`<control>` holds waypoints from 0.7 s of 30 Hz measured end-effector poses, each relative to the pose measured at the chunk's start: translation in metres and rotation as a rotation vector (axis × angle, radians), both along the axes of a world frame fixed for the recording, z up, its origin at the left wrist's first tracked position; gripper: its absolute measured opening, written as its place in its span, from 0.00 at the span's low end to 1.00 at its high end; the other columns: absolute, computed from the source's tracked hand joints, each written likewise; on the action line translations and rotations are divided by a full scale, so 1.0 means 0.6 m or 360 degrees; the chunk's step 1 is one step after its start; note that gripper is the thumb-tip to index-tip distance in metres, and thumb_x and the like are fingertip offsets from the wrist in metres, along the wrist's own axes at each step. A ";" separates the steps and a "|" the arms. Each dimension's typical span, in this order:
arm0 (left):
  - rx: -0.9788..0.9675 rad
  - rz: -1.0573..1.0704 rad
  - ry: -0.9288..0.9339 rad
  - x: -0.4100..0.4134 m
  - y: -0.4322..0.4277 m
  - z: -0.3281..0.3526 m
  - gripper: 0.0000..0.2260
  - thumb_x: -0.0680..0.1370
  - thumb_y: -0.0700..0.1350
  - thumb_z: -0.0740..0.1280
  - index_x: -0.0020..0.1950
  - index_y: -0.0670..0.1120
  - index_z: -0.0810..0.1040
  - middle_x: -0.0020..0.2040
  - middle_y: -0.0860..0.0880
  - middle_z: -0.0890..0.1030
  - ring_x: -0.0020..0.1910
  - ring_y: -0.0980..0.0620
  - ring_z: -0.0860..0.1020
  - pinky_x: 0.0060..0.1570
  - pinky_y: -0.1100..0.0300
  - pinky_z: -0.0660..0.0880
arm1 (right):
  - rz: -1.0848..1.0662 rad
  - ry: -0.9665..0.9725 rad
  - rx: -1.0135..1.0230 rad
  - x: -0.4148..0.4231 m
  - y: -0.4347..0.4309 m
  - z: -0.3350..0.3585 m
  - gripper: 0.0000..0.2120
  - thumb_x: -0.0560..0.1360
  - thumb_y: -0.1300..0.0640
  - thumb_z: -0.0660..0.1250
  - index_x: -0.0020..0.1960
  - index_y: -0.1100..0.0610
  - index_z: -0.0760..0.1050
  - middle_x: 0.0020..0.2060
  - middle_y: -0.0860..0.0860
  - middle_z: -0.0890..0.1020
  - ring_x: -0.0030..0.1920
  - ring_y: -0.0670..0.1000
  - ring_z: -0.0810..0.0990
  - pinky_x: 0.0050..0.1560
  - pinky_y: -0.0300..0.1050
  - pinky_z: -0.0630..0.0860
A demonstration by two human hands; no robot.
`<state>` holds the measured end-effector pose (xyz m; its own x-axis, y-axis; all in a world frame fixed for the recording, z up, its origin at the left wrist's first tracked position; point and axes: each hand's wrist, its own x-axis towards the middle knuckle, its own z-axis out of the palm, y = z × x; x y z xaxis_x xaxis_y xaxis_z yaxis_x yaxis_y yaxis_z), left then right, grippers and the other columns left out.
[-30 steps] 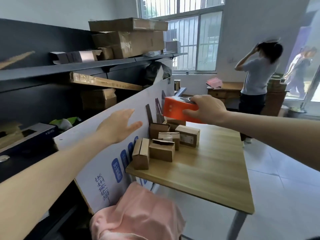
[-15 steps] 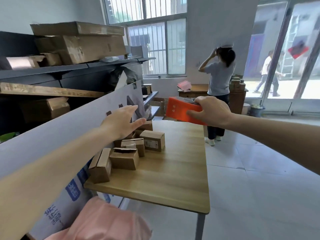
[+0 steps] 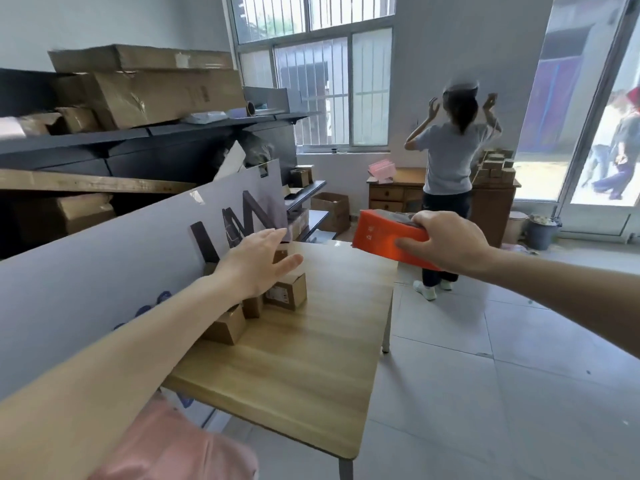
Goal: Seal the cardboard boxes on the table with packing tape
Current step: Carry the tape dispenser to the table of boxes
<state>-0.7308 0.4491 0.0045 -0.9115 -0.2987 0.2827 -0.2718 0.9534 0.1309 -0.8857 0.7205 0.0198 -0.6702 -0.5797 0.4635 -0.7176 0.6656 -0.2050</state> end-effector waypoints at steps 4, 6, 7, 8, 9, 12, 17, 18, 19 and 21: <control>0.0015 0.0033 -0.0026 -0.029 0.019 -0.015 0.34 0.76 0.67 0.56 0.77 0.52 0.56 0.77 0.51 0.61 0.75 0.49 0.60 0.67 0.44 0.68 | 0.0038 -0.0047 -0.0014 -0.042 0.014 -0.027 0.23 0.74 0.37 0.65 0.58 0.55 0.78 0.47 0.48 0.82 0.41 0.49 0.80 0.41 0.47 0.80; 0.0006 0.0045 -0.0035 -0.042 0.022 -0.021 0.33 0.76 0.67 0.56 0.77 0.52 0.56 0.77 0.52 0.61 0.75 0.49 0.60 0.67 0.44 0.68 | 0.0055 -0.0077 -0.0035 -0.060 0.015 -0.043 0.23 0.74 0.38 0.65 0.58 0.55 0.77 0.48 0.49 0.83 0.41 0.49 0.79 0.40 0.44 0.79; 0.0001 0.0047 -0.0047 -0.049 0.022 -0.023 0.33 0.76 0.67 0.56 0.77 0.52 0.56 0.77 0.52 0.61 0.75 0.49 0.60 0.67 0.44 0.68 | 0.0060 -0.0097 -0.0035 -0.068 0.015 -0.050 0.24 0.74 0.38 0.65 0.59 0.55 0.77 0.49 0.49 0.82 0.41 0.49 0.79 0.40 0.43 0.79; 0.0000 0.0049 -0.0058 -0.055 0.021 -0.026 0.33 0.77 0.66 0.56 0.77 0.52 0.56 0.77 0.52 0.61 0.75 0.49 0.60 0.67 0.44 0.68 | 0.0066 -0.0113 -0.0025 -0.076 0.014 -0.055 0.24 0.74 0.37 0.65 0.59 0.55 0.77 0.49 0.49 0.82 0.41 0.49 0.79 0.40 0.44 0.79; 0.0002 0.0054 -0.0059 -0.063 0.019 -0.027 0.33 0.77 0.66 0.56 0.77 0.53 0.56 0.77 0.52 0.61 0.75 0.49 0.59 0.68 0.45 0.68 | 0.0070 -0.0121 -0.0009 -0.084 0.012 -0.060 0.24 0.74 0.37 0.65 0.59 0.55 0.77 0.49 0.49 0.82 0.42 0.49 0.79 0.42 0.45 0.80; 0.0007 0.0086 -0.0035 -0.093 0.009 -0.032 0.33 0.76 0.66 0.55 0.77 0.53 0.56 0.77 0.52 0.60 0.75 0.49 0.59 0.67 0.44 0.68 | 0.0080 -0.0121 0.0011 -0.114 0.001 -0.067 0.24 0.74 0.37 0.65 0.59 0.55 0.77 0.50 0.49 0.82 0.43 0.49 0.80 0.44 0.47 0.81; 0.0029 0.0101 -0.0022 -0.168 -0.019 -0.052 0.35 0.75 0.68 0.54 0.77 0.53 0.56 0.77 0.52 0.60 0.76 0.50 0.59 0.67 0.46 0.68 | 0.0104 -0.0048 -0.0002 -0.191 -0.022 -0.073 0.24 0.74 0.37 0.65 0.59 0.54 0.77 0.49 0.48 0.82 0.40 0.47 0.78 0.35 0.38 0.74; 0.0046 0.0104 -0.0023 -0.187 -0.027 -0.058 0.35 0.74 0.68 0.53 0.77 0.53 0.56 0.77 0.53 0.60 0.76 0.51 0.58 0.68 0.46 0.67 | 0.0102 -0.0033 0.0001 -0.212 -0.029 -0.075 0.24 0.74 0.37 0.65 0.59 0.54 0.77 0.49 0.48 0.83 0.40 0.47 0.78 0.33 0.36 0.72; 0.0070 0.0108 -0.0023 -0.208 -0.036 -0.065 0.36 0.73 0.69 0.53 0.78 0.53 0.56 0.77 0.53 0.60 0.76 0.51 0.58 0.68 0.45 0.67 | 0.0102 -0.0018 0.0011 -0.233 -0.036 -0.076 0.24 0.74 0.37 0.65 0.59 0.54 0.77 0.49 0.48 0.83 0.39 0.46 0.78 0.33 0.36 0.71; 0.0132 0.0122 -0.0022 -0.253 -0.054 -0.078 0.37 0.73 0.69 0.52 0.78 0.53 0.55 0.77 0.53 0.60 0.76 0.51 0.58 0.68 0.44 0.67 | 0.0105 -0.0001 0.0047 -0.279 -0.052 -0.073 0.24 0.74 0.37 0.65 0.60 0.54 0.77 0.50 0.48 0.83 0.40 0.46 0.78 0.33 0.36 0.72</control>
<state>-0.8826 0.4167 -0.0423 -0.8887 -0.3896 0.2416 -0.3460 0.9158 0.2040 -1.0531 0.6892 -0.0241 -0.6304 -0.6360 0.4452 -0.7599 0.6227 -0.1864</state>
